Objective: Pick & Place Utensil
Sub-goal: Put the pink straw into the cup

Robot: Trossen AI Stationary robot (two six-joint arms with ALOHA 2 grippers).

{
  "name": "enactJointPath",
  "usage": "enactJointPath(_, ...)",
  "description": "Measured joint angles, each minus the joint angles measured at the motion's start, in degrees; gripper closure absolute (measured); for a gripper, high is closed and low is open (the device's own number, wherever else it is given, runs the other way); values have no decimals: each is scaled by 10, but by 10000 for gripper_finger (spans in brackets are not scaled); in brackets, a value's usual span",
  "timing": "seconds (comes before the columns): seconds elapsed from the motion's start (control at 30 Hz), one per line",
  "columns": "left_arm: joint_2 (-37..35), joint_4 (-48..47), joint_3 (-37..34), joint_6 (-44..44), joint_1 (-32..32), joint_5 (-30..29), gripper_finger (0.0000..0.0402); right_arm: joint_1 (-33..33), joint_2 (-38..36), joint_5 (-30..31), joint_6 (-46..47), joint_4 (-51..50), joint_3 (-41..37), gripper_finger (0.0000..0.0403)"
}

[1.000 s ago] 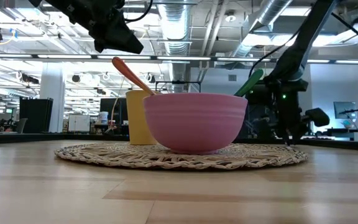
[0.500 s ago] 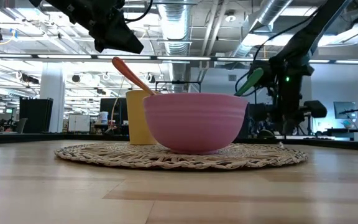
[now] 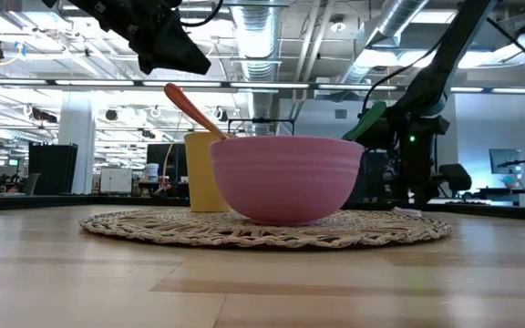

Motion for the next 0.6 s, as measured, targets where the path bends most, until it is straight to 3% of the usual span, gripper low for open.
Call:
enactJointPath(0.17,0,1,0,0,0,0,314,10,-66,-15,-20,4,0,337)
enactJointPath(0.3,0,3,0,0,0,0,314,9,-73,0,-32,8,-1,337)
enactJointPath(0.6,0,4,0,0,0,0,314,9,19,5,-22,55,1,337)
